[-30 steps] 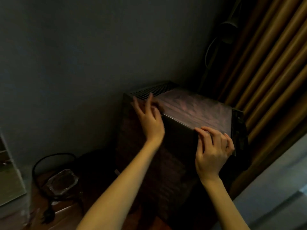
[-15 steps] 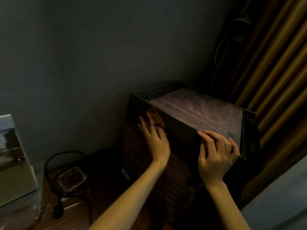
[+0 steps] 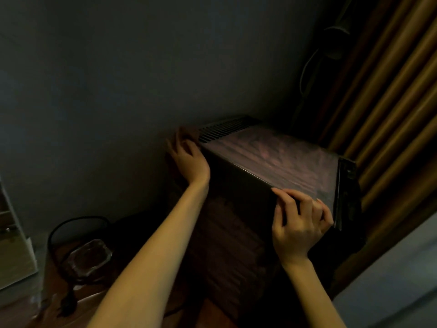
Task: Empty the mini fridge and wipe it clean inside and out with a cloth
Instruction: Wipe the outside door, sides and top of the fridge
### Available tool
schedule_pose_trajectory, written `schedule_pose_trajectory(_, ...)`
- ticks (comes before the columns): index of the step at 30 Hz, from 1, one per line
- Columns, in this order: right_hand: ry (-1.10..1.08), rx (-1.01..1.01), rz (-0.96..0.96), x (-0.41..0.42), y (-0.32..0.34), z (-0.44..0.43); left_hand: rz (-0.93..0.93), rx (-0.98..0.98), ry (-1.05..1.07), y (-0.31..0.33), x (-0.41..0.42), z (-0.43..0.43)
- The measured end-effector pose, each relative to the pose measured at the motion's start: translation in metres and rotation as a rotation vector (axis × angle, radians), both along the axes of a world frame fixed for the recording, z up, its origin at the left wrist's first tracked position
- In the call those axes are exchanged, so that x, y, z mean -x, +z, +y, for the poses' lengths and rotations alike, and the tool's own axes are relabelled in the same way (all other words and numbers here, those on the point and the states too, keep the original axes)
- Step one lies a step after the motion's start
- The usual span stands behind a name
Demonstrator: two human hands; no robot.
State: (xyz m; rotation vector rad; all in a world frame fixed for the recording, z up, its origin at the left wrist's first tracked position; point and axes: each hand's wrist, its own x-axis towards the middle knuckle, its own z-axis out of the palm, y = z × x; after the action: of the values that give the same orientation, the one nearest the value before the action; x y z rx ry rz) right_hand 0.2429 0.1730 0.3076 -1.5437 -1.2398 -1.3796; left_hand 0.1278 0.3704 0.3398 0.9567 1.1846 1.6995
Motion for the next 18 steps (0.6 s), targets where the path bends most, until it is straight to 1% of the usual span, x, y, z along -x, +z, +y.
schedule_pose_trajectory(3,0.001,-0.001,0.007,0.001,0.001,-0.001,-0.065,0.1,0.009,-0.011,-0.005,-0.01)
schedule_pose_trajectory(6,0.016,0.001,0.008,0.003,0.002,-0.002,-0.046,0.128,-0.035,-0.023,-0.012,-0.036)
schedule_pose_trajectory(8,0.02,0.007,0.012,0.003,0.003,-0.003,0.003,0.017,-0.071,-0.028,-0.026,-0.064)
schedule_pose_trajectory(11,0.034,0.012,0.022,0.003,0.003,-0.004,0.116,-0.319,-0.116,-0.027,-0.045,-0.1)
schedule_pose_trajectory(13,0.044,0.025,0.039,0.003,0.003,-0.005,0.141,-0.446,-0.121,-0.022,-0.049,-0.102)
schedule_pose_trajectory(15,0.052,0.033,0.047,0.003,0.004,-0.006,0.097,-0.457,-0.098,-0.013,-0.045,-0.09)
schedule_pose_trajectory(18,0.067,0.03,0.057,0.003,0.004,-0.007,0.041,-0.351,-0.034,-0.001,-0.028,-0.05)
